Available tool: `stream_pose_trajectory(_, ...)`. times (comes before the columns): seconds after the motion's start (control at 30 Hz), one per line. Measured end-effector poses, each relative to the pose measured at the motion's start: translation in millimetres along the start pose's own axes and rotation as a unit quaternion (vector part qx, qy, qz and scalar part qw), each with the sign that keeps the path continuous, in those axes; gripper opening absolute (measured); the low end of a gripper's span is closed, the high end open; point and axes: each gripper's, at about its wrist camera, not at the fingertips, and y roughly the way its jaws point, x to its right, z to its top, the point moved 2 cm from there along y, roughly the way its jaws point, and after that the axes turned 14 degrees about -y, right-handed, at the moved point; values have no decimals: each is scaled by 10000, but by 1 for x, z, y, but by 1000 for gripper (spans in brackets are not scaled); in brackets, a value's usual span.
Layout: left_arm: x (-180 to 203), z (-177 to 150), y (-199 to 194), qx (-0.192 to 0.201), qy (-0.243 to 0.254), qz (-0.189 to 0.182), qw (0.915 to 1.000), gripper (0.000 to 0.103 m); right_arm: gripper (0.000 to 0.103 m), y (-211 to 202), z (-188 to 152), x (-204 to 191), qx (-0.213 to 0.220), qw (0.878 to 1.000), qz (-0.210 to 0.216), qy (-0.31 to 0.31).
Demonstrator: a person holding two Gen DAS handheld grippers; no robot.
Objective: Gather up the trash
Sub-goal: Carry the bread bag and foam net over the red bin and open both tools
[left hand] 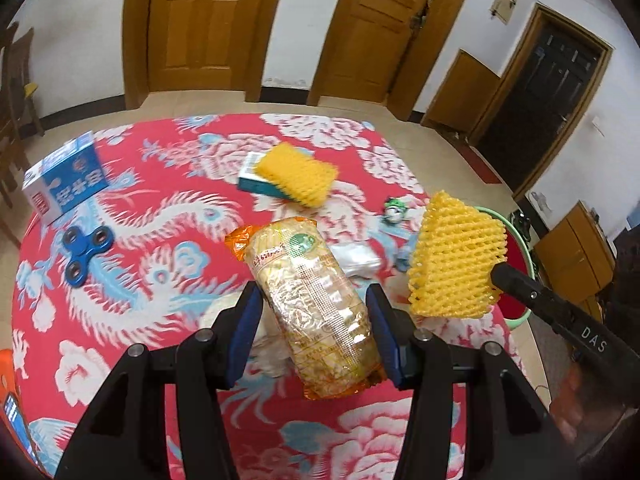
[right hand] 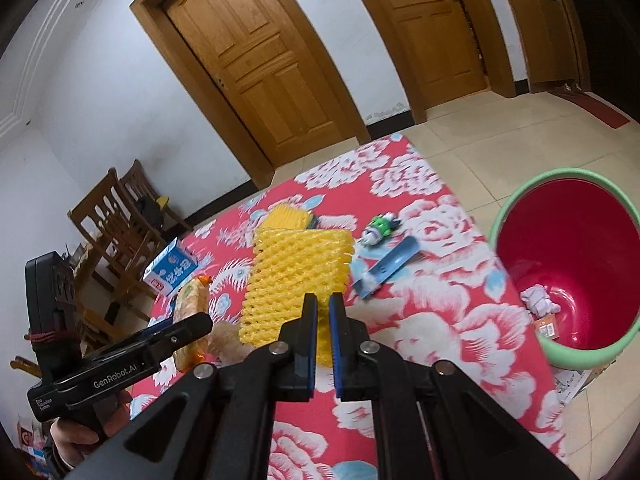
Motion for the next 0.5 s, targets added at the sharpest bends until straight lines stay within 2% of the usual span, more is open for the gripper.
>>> stream_pose_trajectory(0.5,77,-6,29,-374,501,-294,9976,54,8,-41,-1,69,370,9971,-485,462)
